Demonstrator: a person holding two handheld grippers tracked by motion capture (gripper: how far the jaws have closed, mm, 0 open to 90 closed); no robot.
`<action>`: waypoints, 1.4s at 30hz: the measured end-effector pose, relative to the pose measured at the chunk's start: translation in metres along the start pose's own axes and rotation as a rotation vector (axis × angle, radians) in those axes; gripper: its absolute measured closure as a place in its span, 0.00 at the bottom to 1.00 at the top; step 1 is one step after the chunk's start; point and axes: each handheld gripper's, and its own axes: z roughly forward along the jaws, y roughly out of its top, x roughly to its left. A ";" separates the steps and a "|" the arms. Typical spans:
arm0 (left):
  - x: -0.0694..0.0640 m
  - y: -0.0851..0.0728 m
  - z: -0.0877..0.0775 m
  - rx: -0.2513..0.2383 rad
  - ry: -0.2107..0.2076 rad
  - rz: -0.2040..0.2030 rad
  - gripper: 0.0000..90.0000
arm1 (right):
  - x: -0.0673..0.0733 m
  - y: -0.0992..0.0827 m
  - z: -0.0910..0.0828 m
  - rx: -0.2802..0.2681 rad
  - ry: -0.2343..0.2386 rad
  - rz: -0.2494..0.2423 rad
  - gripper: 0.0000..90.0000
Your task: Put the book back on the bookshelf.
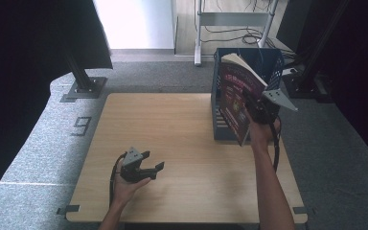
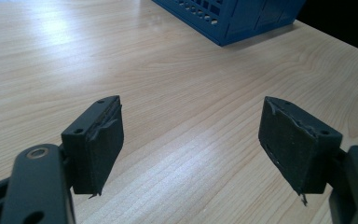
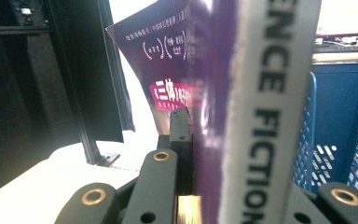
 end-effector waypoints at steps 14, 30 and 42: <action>0.003 0.001 -0.004 -0.012 0.004 -0.008 0.25 | -0.004 0.003 0.015 -0.002 -0.027 -0.010 0.91; 0.005 -0.001 -0.005 -0.010 0.008 -0.010 0.25 | -0.009 0.001 0.035 0.014 -0.054 0.001 0.91; 0.006 -0.001 -0.006 -0.010 0.002 -0.012 0.25 | -0.011 -0.004 0.048 0.017 -0.072 0.003 0.91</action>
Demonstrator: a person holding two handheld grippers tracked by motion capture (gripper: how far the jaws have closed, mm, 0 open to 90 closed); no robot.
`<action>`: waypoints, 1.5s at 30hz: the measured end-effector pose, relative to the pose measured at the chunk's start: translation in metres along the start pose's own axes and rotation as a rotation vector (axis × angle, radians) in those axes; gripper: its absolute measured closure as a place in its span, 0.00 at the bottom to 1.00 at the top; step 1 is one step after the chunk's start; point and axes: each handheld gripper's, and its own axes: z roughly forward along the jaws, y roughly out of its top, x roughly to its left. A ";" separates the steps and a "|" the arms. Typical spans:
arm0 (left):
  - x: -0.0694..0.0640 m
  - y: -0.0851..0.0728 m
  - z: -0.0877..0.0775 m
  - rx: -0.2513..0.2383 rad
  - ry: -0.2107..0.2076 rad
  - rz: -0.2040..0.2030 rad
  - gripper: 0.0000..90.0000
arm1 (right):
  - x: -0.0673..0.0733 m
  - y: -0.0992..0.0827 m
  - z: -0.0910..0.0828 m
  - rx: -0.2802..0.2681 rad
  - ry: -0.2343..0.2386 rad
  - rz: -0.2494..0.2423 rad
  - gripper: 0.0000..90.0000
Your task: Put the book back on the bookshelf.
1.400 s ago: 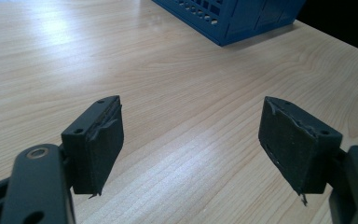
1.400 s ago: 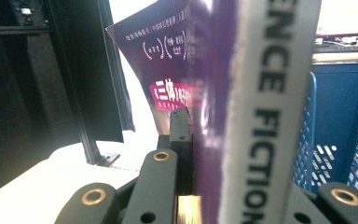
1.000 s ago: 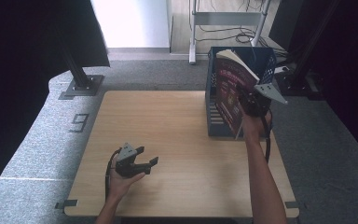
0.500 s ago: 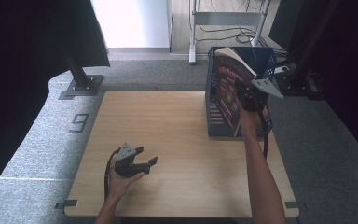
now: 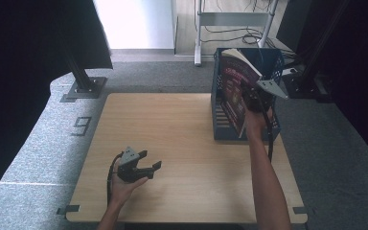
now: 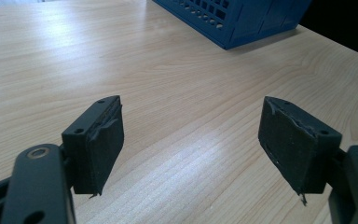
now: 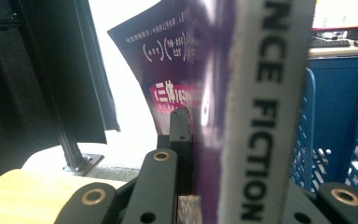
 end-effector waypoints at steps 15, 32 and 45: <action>0.001 0.002 -0.005 -0.016 -0.007 -0.004 0.25 | 0.003 0.000 0.013 -0.008 -0.022 0.002 0.91; 0.002 0.002 -0.006 -0.028 -0.005 -0.006 0.25 | 0.003 0.000 0.038 -0.009 -0.043 0.003 0.91; 0.001 0.002 -0.005 -0.025 -0.002 0.001 0.25 | 0.000 -0.004 0.055 -0.010 -0.072 0.024 0.91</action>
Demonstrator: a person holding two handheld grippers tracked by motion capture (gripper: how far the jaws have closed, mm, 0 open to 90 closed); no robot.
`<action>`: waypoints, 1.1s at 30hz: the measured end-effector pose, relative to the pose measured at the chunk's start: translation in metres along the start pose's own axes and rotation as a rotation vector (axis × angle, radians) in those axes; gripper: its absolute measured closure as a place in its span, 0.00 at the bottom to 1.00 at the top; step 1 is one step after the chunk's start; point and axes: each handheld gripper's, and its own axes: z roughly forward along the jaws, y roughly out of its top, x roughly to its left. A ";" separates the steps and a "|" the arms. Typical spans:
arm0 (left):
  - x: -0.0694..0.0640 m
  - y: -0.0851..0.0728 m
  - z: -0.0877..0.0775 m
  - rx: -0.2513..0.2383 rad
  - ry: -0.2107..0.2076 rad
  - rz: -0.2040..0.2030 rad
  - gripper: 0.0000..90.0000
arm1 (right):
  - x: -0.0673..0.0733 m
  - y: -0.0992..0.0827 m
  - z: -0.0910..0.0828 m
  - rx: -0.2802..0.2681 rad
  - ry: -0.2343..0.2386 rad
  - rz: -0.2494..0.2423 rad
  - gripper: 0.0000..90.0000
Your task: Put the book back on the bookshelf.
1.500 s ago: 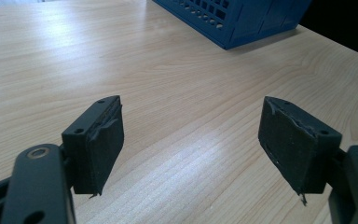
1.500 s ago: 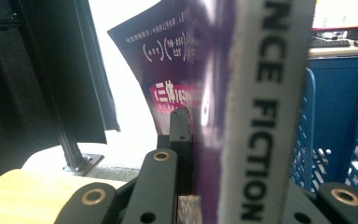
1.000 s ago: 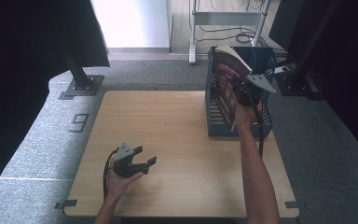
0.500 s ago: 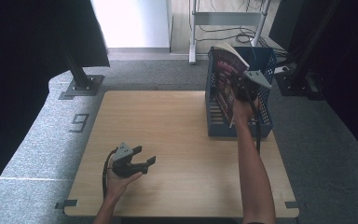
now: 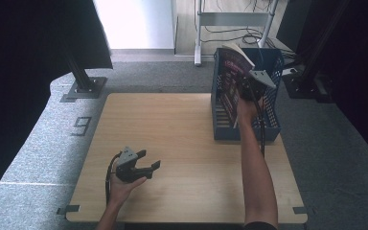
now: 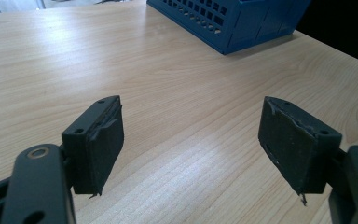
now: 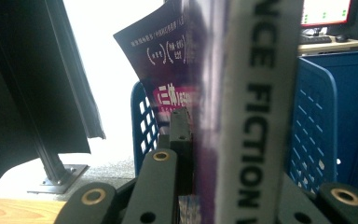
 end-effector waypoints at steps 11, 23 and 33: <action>0.002 0.003 -0.008 -0.021 0.018 0.003 0.25 | 0.003 -0.005 0.012 -0.005 0.009 -0.018 0.90; 0.002 0.003 -0.009 -0.024 0.018 0.006 0.25 | 0.014 -0.027 0.022 0.015 0.010 -0.038 0.90; 0.002 0.002 -0.008 -0.018 0.020 0.008 0.25 | 0.019 -0.046 0.022 0.050 0.021 -0.103 0.90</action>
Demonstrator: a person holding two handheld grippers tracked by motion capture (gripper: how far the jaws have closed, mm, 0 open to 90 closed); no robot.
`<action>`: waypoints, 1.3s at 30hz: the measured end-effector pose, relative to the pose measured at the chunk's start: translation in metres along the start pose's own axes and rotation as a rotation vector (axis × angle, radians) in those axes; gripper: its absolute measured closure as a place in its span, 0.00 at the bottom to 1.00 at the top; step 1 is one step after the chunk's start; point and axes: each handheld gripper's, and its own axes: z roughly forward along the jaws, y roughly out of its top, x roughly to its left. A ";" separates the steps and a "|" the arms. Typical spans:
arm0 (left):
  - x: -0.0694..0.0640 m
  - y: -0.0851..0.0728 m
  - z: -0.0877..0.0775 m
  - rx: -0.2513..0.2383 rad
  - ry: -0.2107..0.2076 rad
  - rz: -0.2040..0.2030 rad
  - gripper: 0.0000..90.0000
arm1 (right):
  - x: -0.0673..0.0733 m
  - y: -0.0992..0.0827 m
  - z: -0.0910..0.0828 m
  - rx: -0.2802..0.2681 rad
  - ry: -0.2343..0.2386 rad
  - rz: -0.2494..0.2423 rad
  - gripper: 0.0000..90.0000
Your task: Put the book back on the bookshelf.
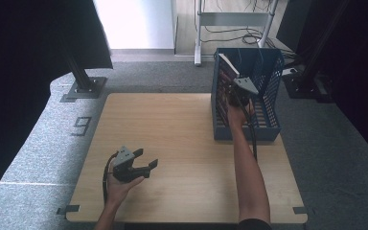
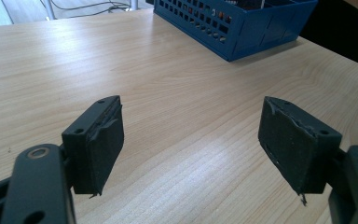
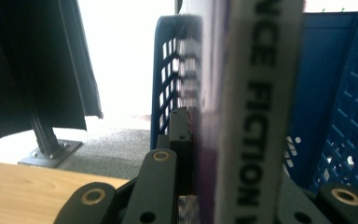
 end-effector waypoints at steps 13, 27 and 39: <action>-0.002 0.001 0.000 -0.001 -0.004 0.008 0.25 | 0.007 -0.015 -0.018 0.033 0.059 -0.057 0.86; -0.004 0.001 0.000 -0.008 -0.003 0.011 0.25 | 0.007 -0.017 -0.019 0.039 0.018 -0.079 0.90; 0.001 0.000 -0.002 -0.014 0.010 0.001 0.25 | -0.002 -0.011 -0.005 0.003 -0.093 -0.027 0.91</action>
